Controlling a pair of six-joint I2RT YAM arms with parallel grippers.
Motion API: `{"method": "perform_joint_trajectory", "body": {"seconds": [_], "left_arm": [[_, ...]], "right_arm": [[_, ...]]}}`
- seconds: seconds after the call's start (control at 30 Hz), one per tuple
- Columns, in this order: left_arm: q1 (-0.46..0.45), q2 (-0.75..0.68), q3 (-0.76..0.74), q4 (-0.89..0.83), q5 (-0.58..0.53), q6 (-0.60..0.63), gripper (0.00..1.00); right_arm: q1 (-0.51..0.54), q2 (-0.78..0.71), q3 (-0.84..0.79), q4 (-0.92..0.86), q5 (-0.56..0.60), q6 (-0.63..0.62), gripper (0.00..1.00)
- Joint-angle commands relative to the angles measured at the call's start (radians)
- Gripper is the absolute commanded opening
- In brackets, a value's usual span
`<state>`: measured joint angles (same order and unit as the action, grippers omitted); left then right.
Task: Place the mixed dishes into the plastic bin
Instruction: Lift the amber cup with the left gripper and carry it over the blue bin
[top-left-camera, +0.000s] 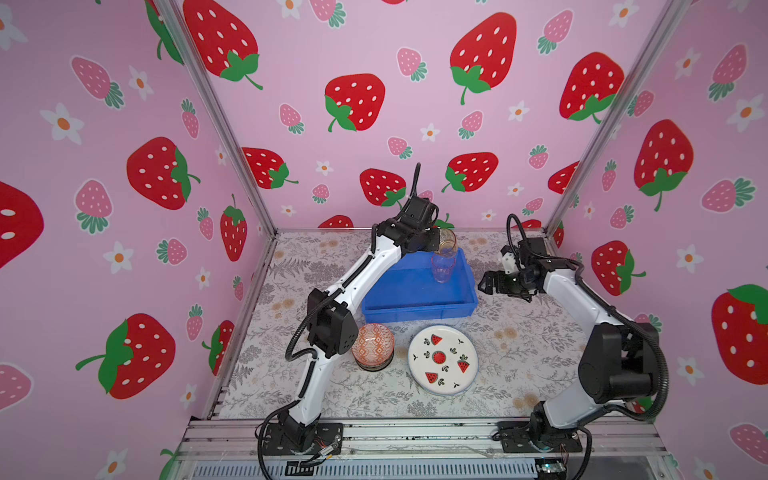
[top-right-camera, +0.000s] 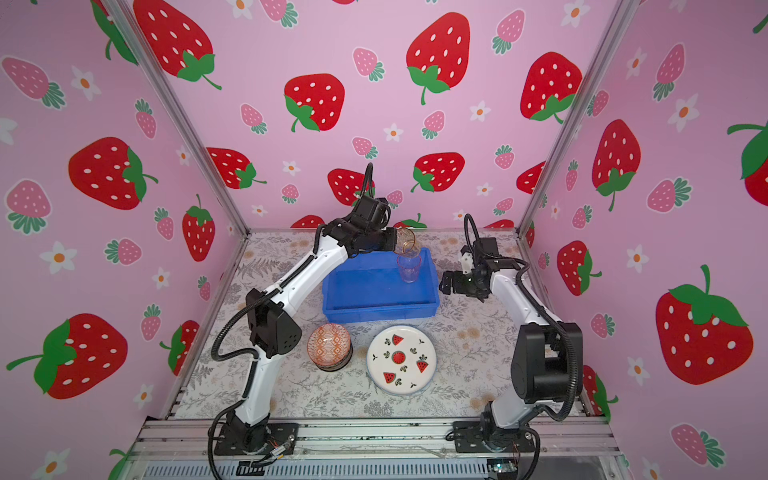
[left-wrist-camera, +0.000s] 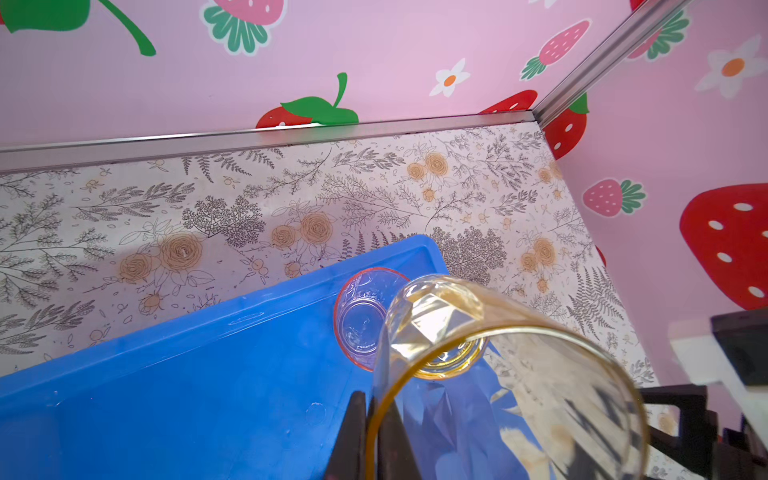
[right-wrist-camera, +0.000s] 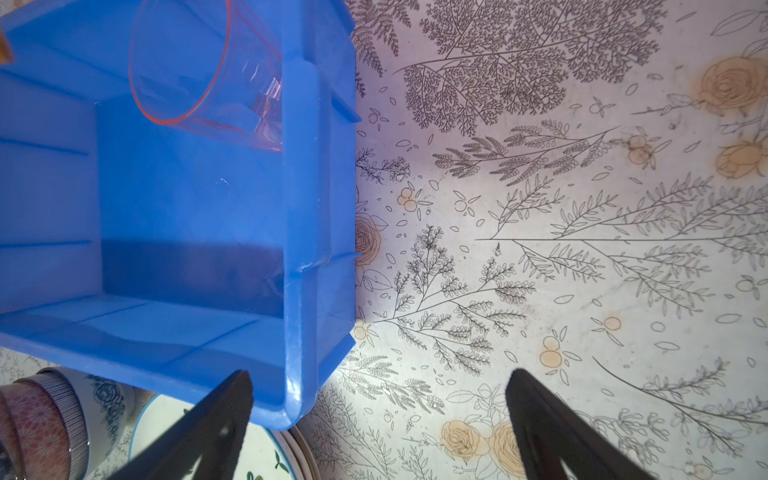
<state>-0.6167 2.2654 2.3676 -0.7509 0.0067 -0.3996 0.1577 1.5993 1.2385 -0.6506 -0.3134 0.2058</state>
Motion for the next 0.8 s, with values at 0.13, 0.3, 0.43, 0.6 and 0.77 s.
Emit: {"method": "perform_joint_trajectory", "body": {"seconds": [0.13, 0.3, 0.43, 0.6, 0.77], "left_arm": [[-0.004, 0.061, 0.04, 0.027, -0.036, 0.012, 0.0], [-0.005, 0.078, 0.041, 0.04, -0.051, 0.029, 0.0], [-0.003, 0.091, 0.048, 0.041, -0.063, 0.038, 0.0], [-0.003, 0.113, 0.069, 0.032, -0.07, 0.055, 0.0], [-0.003, 0.135, 0.092, 0.022, -0.067, 0.065, 0.0]], "right_arm": [[-0.009, -0.025, -0.023, 0.006, -0.024, -0.029, 0.98], [-0.01, -0.022, -0.033, 0.014, -0.03, -0.031, 0.98], [-0.014, -0.019, -0.038, 0.018, -0.03, -0.032, 0.98], [-0.017, -0.015, -0.036, 0.02, -0.031, -0.034, 0.98], [-0.018, -0.01, -0.036, 0.022, -0.033, -0.034, 0.98]]}}
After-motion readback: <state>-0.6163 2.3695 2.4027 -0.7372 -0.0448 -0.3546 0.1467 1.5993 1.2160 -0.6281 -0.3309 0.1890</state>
